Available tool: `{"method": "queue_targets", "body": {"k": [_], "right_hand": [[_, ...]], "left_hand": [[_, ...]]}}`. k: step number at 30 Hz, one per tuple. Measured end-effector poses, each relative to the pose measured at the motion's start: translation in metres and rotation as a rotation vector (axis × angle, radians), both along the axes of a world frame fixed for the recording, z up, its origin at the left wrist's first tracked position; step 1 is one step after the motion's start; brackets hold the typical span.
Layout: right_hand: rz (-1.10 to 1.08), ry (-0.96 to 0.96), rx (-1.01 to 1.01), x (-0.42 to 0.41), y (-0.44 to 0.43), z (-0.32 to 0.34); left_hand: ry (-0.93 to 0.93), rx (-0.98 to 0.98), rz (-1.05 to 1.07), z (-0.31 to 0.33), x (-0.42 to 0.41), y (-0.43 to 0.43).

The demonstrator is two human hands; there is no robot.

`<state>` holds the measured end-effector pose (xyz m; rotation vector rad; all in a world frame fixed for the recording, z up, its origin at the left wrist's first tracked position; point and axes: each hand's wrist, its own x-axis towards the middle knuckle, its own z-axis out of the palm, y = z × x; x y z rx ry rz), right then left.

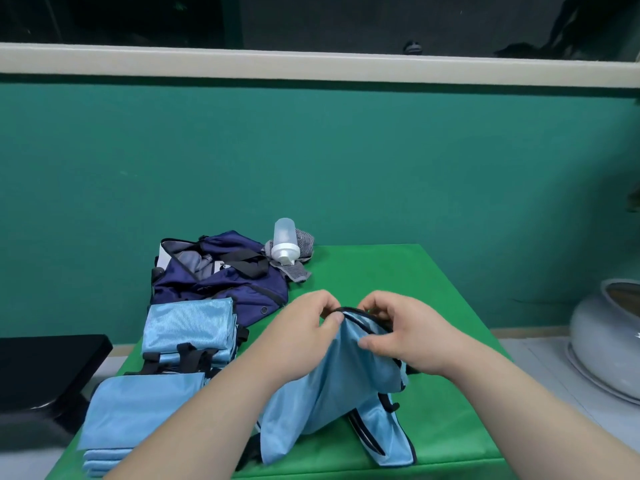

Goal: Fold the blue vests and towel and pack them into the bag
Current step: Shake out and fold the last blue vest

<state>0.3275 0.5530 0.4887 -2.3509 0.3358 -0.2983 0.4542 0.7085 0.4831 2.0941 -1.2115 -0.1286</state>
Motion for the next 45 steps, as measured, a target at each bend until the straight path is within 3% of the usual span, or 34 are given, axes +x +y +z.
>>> {"method": "queue_targets", "body": {"k": [5, 11, 17, 25, 29, 34, 45], "right_hand": [[-0.044, 0.066, -0.081, -0.010, 0.003, -0.012], [-0.177, -0.095, -0.075, -0.013, -0.004, -0.004], [-0.112, -0.118, -0.097, -0.004, 0.001, 0.012], [-0.028, -0.075, -0.153, 0.003, 0.014, 0.018], [-0.048, -0.127, -0.037, -0.002, 0.014, 0.015], [-0.049, -0.194, 0.104, -0.002, 0.017, 0.007], [-0.039, -0.148, -0.059, 0.009, 0.027, 0.004]], "left_hand": [[0.048, -0.014, 0.074, -0.004, 0.011, 0.011], [0.073, 0.038, 0.125, -0.009, 0.019, 0.026], [0.131, -0.041, 0.043, -0.005, 0.003, 0.034], [-0.014, -0.124, 0.044, 0.005, -0.013, 0.028], [0.036, -0.110, 0.064, 0.004, -0.008, 0.032], [-0.035, -0.075, 0.073, 0.005, -0.007, 0.035], [-0.090, -0.142, 0.020, 0.009, -0.011, 0.027]]}}
